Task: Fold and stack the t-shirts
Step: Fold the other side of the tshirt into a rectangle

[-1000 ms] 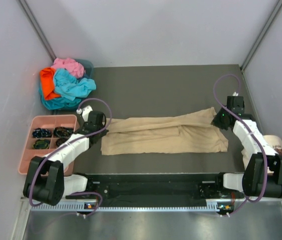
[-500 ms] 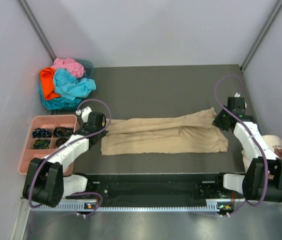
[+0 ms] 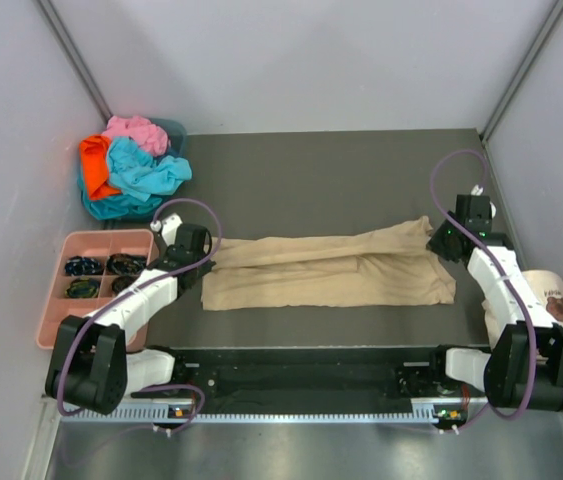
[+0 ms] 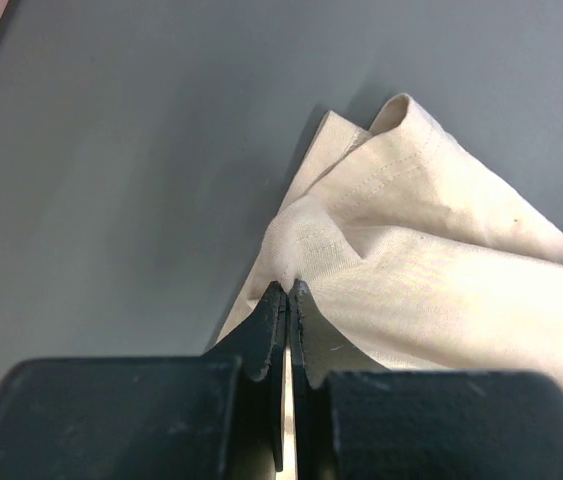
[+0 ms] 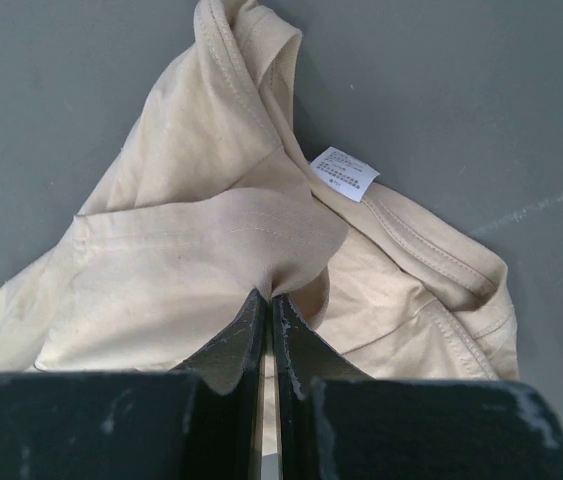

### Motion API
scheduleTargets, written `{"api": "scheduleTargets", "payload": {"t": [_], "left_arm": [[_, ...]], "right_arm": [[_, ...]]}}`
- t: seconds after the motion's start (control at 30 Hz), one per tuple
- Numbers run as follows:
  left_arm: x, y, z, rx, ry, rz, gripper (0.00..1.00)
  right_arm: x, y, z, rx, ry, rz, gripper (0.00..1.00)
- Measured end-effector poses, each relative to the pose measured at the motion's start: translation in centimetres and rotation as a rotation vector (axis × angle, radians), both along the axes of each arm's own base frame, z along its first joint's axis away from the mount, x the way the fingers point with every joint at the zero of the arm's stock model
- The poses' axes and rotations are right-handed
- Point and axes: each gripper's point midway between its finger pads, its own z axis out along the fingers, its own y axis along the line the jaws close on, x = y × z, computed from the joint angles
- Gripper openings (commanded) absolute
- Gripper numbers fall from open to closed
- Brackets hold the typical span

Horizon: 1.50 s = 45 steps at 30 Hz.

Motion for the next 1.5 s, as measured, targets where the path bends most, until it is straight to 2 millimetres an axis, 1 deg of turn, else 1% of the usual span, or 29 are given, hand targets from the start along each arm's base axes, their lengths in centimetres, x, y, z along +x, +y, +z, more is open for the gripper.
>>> {"api": "scheduleTargets", "payload": {"t": [0.07, 0.1, 0.17, 0.2, 0.37, 0.43, 0.47, 0.5, 0.53, 0.57, 0.6, 0.63, 0.67, 0.7, 0.73, 0.77, 0.8, 0.87, 0.97, 1.1, 1.23, 1.37, 1.43, 1.5], "left_arm": [[-0.1, 0.0, -0.1, -0.001, 0.005, 0.003, 0.02], [-0.2, 0.0, -0.1, -0.002, 0.008, 0.005, 0.07], [-0.4, 0.1, -0.2, -0.007, 0.016, 0.014, 0.10], [-0.5, 0.1, -0.3, -0.009, 0.019, 0.017, 0.13], [-1.5, 0.1, -0.3, -0.041, 0.025, 0.054, 0.18], [-1.9, 0.2, -0.1, -0.051, 0.021, 0.065, 0.19], [-2.1, 0.3, 0.1, -0.055, 0.017, 0.070, 0.19], [-2.3, 0.3, 0.4, -0.062, 0.012, 0.077, 0.20], [-2.4, 0.3, 0.6, -0.065, 0.006, 0.082, 0.24], [-2.5, 0.4, 0.9, -0.066, -0.001, 0.087, 0.27], [-2.6, 0.5, 1.1, -0.065, -0.008, 0.092, 0.29], [-2.7, 0.6, 1.4, -0.065, -0.016, 0.098, 0.36], [-2.8, 0.7, 1.7, -0.067, -0.023, 0.106, 0.38], [-2.9, 0.8, 1.8, -0.066, -0.028, 0.111, 0.46], [-3.0, 1.0, 2.1, -0.066, -0.037, 0.121, 0.49], [-3.1, 1.1, 2.3, -0.064, -0.043, 0.126, 0.64], [-3.1, 1.3, 2.6, -0.064, -0.054, 0.134, 0.71], [-3.2, 1.6, 3.2, -0.060, -0.076, 0.148, 0.76], [-3.0, 2.0, 4.2, -0.053, -0.117, 0.168, 0.78], [-2.0, 2.3, 5.3, -0.023, -0.165, 0.150, 0.77], [0.4, 1.5, 6.5, -0.004, -0.215, 0.095, 0.76], [3.0, -0.3, 7.3, -0.005, -0.254, 0.014, 0.76], [4.3, -1.8, 7.5, -0.006, -0.268, -0.042, 0.75], [5.5, -3.9, 7.8, -0.013, -0.284, -0.115, 0.75]], "right_arm": [[-0.1, 0.0, -0.1, 0.002, 0.002, -0.004, 0.00], [-0.2, 0.0, -0.3, 0.004, 0.006, -0.006, 0.00], [-0.4, 0.0, -0.6, 0.007, 0.018, -0.011, 0.04], [-0.5, 0.0, -0.8, 0.007, 0.021, -0.013, 0.04], [-1.0, -0.1, -1.4, 0.010, 0.041, -0.034, 0.11], [-1.2, -0.2, -1.6, 0.009, 0.048, -0.046, 0.18], [-1.2, -0.2, -1.7, 0.009, 0.050, -0.054, 0.28], [-1.3, -0.4, -1.8, 0.005, 0.052, -0.062, 0.34], [-1.4, -0.5, -1.8, 0.005, 0.056, -0.071, 0.41], [-1.4, -0.6, -1.8, 0.003, 0.058, -0.079, 0.50], [-1.4, -0.6, -1.8, 0.000, 0.057, -0.087, 0.53], [-1.5, -0.7, -1.8, -0.001, 0.056, -0.094, 0.54], [-1.5, -0.9, -1.7, -0.006, 0.055, -0.102, 0.56], [-1.5, -1.0, -1.7, -0.010, 0.053, -0.106, 0.56], [-1.5, -1.1, -1.6, -0.014, 0.049, -0.110, 0.58], [-1.5, -1.1, -1.5, -0.017, 0.045, -0.115, 0.58], [-1.5, -1.3, -1.3, -0.021, 0.039, -0.122, 0.59], [-1.5, -1.5, -1.0, -0.031, 0.027, -0.133, 0.59], [-1.4, -1.8, -0.7, -0.043, 0.014, -0.145, 0.59], [-0.8, -1.8, -0.3, -0.043, -0.014, -0.141, 0.60], [0.2, -1.4, -0.2, -0.032, -0.042, -0.102, 0.59], [1.4, -0.6, -0.7, -0.008, -0.054, -0.054, 0.59], [1.9, -0.2, -1.0, 0.009, -0.051, -0.036, 0.59], [2.4, 0.3, -1.3, 0.033, -0.043, -0.017, 0.59]]}}
